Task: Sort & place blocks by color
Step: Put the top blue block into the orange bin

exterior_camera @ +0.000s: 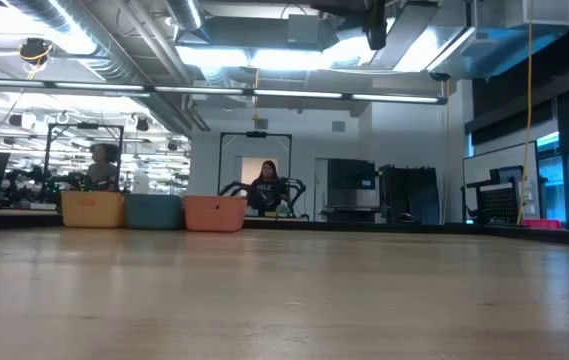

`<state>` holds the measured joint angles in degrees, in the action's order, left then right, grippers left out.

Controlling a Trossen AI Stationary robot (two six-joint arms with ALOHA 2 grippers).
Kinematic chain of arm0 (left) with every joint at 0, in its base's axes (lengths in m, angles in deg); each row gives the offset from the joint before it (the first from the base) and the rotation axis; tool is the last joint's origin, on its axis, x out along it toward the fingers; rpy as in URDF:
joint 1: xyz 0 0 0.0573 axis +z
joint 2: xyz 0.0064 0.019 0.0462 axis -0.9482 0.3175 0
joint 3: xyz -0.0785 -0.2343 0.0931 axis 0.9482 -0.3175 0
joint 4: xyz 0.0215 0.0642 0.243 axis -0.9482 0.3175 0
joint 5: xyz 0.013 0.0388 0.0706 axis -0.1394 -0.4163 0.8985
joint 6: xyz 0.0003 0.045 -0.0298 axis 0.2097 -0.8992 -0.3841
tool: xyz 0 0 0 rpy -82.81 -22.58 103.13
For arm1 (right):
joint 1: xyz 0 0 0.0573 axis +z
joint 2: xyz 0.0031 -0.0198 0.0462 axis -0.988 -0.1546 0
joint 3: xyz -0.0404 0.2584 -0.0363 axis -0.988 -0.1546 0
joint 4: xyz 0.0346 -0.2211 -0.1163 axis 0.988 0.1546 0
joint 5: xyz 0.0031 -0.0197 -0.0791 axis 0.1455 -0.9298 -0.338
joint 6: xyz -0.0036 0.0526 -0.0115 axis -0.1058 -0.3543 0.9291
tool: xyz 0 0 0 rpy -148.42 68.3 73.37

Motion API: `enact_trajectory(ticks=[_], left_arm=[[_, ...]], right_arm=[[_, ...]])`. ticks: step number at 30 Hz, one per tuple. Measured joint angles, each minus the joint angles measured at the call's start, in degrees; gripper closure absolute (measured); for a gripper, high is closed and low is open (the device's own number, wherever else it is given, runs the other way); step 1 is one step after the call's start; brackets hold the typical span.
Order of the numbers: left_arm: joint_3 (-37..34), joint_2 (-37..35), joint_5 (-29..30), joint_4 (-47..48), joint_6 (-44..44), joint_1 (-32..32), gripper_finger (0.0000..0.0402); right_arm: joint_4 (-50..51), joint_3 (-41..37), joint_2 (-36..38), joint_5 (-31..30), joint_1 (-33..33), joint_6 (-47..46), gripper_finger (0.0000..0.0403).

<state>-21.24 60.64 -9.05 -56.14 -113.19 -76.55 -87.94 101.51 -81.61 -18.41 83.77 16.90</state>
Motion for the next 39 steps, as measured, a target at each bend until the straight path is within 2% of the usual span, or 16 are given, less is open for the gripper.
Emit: enact_trajectory(ticks=[4,8,13,19,27,30,34,37,39], left_arm=[[0.00,0.00,0.13,0.00,0.06,0.00,0.0277],[-0.02,-0.37,0.42,0.53,2.68,0.00,0.0277],[-0.07,-2.60,0.54,4.30,6.40,0.07,0.0277],[-0.05,-7.82,2.49,12.83,10.88,0.40,0.0277],[-0.29,-17.27,3.13,25.27,22.14,2.78,0.0277],[-3.00,-21.39,2.76,25.47,25.79,3.76,0.0277],[-10.35,-28.16,1.00,22.21,32.92,4.75,0.0277],[-16.79,-33.16,-3.37,16.96,38.62,4.85,0.0277],[-20.13,-36.08,-8.60,12.75,43.10,4.83,0.0277]], right_arm=[[0.23,0.00,0.28,0.30,-1.08,-0.05,0.0104],[1.61,0.02,1.88,3.09,-2.43,0.10,0.0103],[7.99,0.02,5.88,4.83,-3.75,2.69,0.0103],[16.34,0.02,11.82,4.43,-4.55,6.22,0.0102],[25.97,0.02,18.70,2.81,-4.55,9.12,0.0102],[28.56,0.02,20.25,2.67,-4.55,9.88,0.0102],[30.48,0.02,21.18,1.34,-4.53,11.67,0.0102],[30.75,0.00,21.20,1.30,-4.53,13.63,0.0102],[30.39,0.00,21.20,1.65,-4.53,15.30,0.0102]])
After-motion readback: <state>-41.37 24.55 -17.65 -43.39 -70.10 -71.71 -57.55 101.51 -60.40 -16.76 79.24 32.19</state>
